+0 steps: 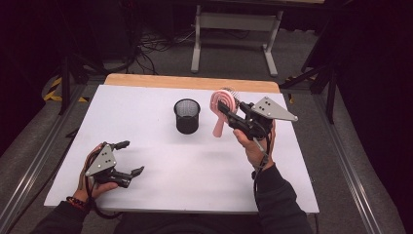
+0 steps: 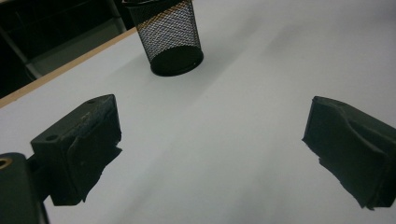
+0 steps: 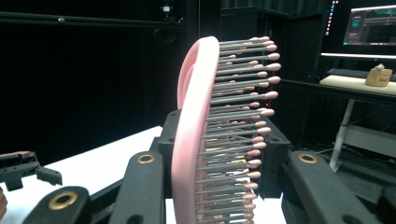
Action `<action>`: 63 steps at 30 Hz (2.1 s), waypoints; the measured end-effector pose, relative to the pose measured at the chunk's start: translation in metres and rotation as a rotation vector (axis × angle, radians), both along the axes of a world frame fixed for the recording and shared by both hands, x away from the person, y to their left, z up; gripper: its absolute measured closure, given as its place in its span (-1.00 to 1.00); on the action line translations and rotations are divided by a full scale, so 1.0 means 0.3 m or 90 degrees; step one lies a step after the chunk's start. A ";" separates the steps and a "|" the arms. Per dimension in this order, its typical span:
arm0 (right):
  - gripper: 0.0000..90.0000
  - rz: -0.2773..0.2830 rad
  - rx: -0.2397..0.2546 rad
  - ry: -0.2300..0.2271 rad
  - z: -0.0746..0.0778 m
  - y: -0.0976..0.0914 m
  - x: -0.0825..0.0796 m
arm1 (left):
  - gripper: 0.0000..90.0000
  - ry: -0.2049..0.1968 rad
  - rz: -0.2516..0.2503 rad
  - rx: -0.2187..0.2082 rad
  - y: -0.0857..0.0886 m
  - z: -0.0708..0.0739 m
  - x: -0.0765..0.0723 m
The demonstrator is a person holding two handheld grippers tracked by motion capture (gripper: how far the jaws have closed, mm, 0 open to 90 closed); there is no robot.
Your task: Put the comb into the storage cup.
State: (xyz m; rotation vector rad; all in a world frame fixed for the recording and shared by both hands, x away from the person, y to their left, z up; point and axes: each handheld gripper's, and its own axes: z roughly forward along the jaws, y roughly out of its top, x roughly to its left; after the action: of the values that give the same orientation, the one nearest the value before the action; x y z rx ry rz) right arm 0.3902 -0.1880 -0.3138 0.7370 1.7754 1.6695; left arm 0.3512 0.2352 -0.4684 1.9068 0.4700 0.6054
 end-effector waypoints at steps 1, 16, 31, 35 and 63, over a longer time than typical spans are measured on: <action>0.38 0.002 0.006 0.004 0.001 0.000 0.004 | -0.89 0.004 0.001 -0.006 0.002 -0.001 -0.002; 0.39 -0.017 -0.010 -0.002 0.043 0.026 0.048 | -0.90 0.029 0.022 -0.024 0.041 -0.020 -0.025; 0.39 -0.025 -0.002 -0.019 0.117 0.050 0.092 | -0.90 0.031 0.014 -0.038 0.045 -0.018 -0.024; 0.39 -0.027 -0.002 -0.021 0.134 0.060 0.106 | -0.90 0.029 0.015 -0.054 0.046 -0.016 -0.025; 0.39 -0.021 -0.002 -0.035 0.195 0.159 0.172 | -0.90 0.036 0.009 -0.047 0.051 -0.015 -0.024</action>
State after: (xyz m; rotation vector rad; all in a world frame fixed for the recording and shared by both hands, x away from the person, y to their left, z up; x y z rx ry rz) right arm 0.4419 -0.1403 -0.2554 0.7092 1.7188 1.6499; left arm 0.3440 0.2503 -0.4729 1.8555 0.5344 0.5377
